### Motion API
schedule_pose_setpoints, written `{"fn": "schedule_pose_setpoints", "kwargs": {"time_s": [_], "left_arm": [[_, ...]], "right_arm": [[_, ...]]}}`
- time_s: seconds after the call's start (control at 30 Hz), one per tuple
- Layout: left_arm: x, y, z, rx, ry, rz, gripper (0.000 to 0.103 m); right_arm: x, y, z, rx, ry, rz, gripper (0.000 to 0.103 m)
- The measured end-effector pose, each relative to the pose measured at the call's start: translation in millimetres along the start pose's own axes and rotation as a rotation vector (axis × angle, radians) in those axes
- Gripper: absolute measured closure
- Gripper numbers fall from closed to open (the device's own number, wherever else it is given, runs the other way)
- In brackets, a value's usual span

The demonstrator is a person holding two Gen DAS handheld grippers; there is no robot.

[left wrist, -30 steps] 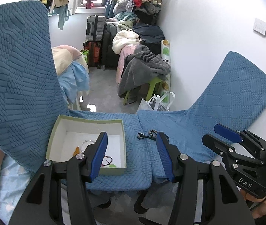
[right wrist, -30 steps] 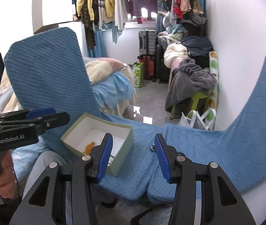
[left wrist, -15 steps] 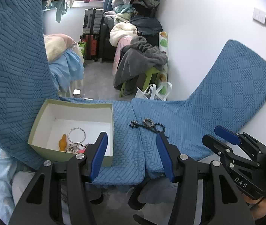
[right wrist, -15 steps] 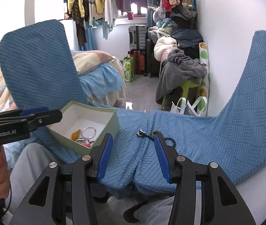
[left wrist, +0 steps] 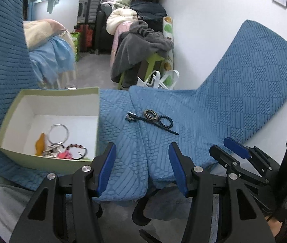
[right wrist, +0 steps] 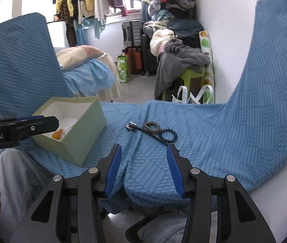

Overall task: Organize jewelry
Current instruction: 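Move both tools back to the remaining jewelry on the cushion, then grasp the patterned bangle with the left tool while the right tool grasps the black coiled hair tie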

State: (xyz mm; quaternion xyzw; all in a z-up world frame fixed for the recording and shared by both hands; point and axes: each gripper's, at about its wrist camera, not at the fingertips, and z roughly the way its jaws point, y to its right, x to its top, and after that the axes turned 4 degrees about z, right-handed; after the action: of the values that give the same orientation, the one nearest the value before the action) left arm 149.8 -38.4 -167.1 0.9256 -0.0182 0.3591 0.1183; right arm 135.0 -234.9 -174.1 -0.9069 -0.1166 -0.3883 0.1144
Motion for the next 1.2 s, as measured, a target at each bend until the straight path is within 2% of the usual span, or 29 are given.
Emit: {"fn": "schedule_pose_setpoints", "kwargs": {"time_s": [0.13,0.33,0.4,0.53,0.77,1.2], "left_arm": [[2,1,23,-0.023,-0.027,-0.004,0.048],[14,-2,62,-0.045,-0.049,-0.043,0.051],[19,-3,78,-0.051,-0.063,-0.053,0.053],[26,-3,105,-0.057,-0.085,-0.072,0.059],[36,2,145,-0.034,-0.120,-0.062,0.066],[49,0,200,-0.012,-0.165,-0.042,0.070]], "right_arm": [[3,16,16,0.011,0.017,0.047,0.059],[5,38,61,0.012,-0.042,0.083,0.059],[7,45,75,0.023,-0.065,0.085,0.068],[9,58,100,0.027,-0.086,0.071,0.071],[12,80,141,0.036,-0.130,0.074,0.076],[22,93,200,0.031,-0.207,0.073,0.079]]}}
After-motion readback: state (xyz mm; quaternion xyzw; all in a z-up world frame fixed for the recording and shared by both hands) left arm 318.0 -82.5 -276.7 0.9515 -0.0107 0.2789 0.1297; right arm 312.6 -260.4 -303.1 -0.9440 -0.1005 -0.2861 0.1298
